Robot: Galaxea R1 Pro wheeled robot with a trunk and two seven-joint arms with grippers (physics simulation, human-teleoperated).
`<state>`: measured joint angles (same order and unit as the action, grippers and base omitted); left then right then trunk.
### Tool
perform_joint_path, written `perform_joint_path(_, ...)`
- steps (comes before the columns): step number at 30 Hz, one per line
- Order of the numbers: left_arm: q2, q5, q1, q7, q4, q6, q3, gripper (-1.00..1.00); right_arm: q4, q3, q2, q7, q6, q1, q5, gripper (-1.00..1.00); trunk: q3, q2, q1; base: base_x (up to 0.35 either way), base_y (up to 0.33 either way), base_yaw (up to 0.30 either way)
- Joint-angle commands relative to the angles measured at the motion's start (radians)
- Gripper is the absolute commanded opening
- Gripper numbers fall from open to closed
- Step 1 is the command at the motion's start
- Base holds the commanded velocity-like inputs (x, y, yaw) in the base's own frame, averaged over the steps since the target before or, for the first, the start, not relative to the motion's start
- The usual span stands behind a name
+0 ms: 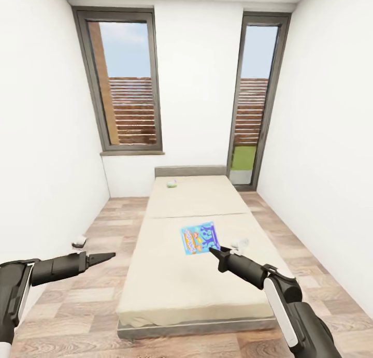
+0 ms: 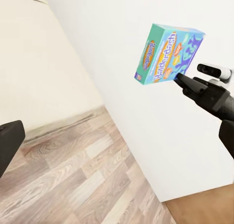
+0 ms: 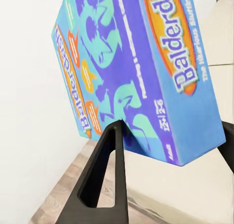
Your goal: Put all the toys in the child's room - the three board games (two on the bed and one on the table), the two jigsaw puzzles on the table, and the tennis ball on the table - inside the toy box on the table in the child's room.
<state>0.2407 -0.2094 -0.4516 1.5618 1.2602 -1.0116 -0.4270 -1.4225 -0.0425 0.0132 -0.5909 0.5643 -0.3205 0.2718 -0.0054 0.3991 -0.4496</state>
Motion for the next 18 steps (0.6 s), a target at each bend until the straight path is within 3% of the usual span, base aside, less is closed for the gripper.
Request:
perform_joint_path(1,-0.001,-0.01,-0.001,0.009,0.001,-0.01,-0.001,1.0,-0.001,0.0,0.0,0.012,0.008,0.0,0.011,-1.0,-0.001,0.001,0.0,0.0,-0.305,0.294)
perform_joint_path(18,0.0,-0.01,-0.001,0.009,0.001,-0.01,-0.001,1.0,0.003,0.0,-0.002,0.061,0.006,0.0,0.01,-1.0,-0.001,0.001,0.0,0.0,-0.305,0.294)
